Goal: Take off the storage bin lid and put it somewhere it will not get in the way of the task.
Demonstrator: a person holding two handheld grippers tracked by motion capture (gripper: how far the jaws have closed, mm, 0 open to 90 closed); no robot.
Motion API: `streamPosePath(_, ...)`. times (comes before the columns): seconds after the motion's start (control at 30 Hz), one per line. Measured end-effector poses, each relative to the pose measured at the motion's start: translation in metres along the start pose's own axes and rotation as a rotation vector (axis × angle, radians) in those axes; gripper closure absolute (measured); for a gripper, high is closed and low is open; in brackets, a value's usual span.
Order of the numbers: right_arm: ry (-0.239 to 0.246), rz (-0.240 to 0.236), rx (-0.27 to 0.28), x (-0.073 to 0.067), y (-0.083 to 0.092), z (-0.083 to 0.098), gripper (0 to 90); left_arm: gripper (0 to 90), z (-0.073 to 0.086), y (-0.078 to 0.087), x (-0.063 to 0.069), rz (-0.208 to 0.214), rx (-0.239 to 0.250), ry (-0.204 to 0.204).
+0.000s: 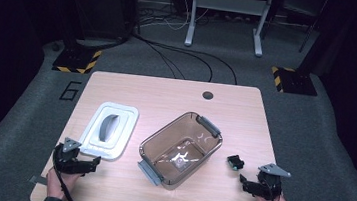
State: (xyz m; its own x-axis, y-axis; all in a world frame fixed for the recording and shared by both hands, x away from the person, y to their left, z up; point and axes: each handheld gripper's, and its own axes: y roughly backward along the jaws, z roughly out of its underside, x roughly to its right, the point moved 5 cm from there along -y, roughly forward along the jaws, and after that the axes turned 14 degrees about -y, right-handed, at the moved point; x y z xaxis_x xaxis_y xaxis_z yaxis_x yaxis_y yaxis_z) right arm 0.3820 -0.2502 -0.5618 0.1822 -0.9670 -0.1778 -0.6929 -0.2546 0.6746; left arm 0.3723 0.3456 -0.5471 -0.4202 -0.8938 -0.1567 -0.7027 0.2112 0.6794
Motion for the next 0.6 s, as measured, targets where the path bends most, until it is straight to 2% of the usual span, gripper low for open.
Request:
streamPosePath(0.23, 0.002, 0.000, 0.001, 0.000, 0.000, 0.000, 12.5, 0.0, 0.018, -0.005, 0.006, -0.012, -0.031, -0.022)
streamPosePath(0.3, -0.002, 0.001, 0.000, 0.000, 0.000, 0.000, 12.5, 0.0, 0.020, -0.007, 0.006, -0.005, -0.018, -0.011)
streamPosePath(0.6, -0.002, 0.001, 0.000, 0.000, 0.000, 0.000, 12.7, 0.0, 0.020, -0.008, 0.004, 0.010, -0.009, -0.027)
